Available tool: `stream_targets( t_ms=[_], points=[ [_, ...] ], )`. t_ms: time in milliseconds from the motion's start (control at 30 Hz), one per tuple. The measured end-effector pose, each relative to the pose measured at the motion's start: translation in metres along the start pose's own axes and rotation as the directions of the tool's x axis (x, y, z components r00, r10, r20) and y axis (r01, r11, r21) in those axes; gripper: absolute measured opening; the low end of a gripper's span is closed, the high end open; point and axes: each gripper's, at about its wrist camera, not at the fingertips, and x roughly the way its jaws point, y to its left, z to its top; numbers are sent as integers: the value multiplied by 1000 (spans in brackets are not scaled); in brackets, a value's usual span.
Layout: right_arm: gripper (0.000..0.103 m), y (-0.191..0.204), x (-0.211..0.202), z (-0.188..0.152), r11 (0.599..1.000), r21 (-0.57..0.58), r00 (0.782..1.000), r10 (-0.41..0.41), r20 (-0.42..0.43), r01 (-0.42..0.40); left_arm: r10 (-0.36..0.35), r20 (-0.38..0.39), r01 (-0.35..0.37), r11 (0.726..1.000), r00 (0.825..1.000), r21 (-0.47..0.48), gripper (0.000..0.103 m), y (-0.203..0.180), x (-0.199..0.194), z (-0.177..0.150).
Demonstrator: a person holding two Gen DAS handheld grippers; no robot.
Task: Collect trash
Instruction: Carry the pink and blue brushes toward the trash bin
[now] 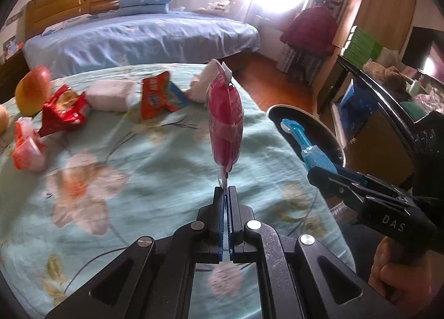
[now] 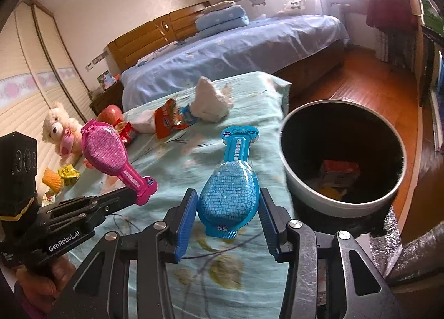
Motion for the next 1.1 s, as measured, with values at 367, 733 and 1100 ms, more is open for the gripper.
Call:
stream_targets(
  t_ms=[367, 733, 1100],
  points=[
    [45, -34, -12, 5, 998, 47, 999, -44, 25, 43, -36, -24, 37, 998, 999, 46, 0, -31, 28, 15],
    [45, -69, -19, 10, 991, 98, 995, -92, 42, 87, -57, -39, 60, 994, 998, 91, 0, -57, 58, 36],
    [45, -100, -18, 22, 984, 133, 991, -124, 42, 118, -62, -53, 68, 990, 997, 123, 0, -78, 86, 54]
  ],
)
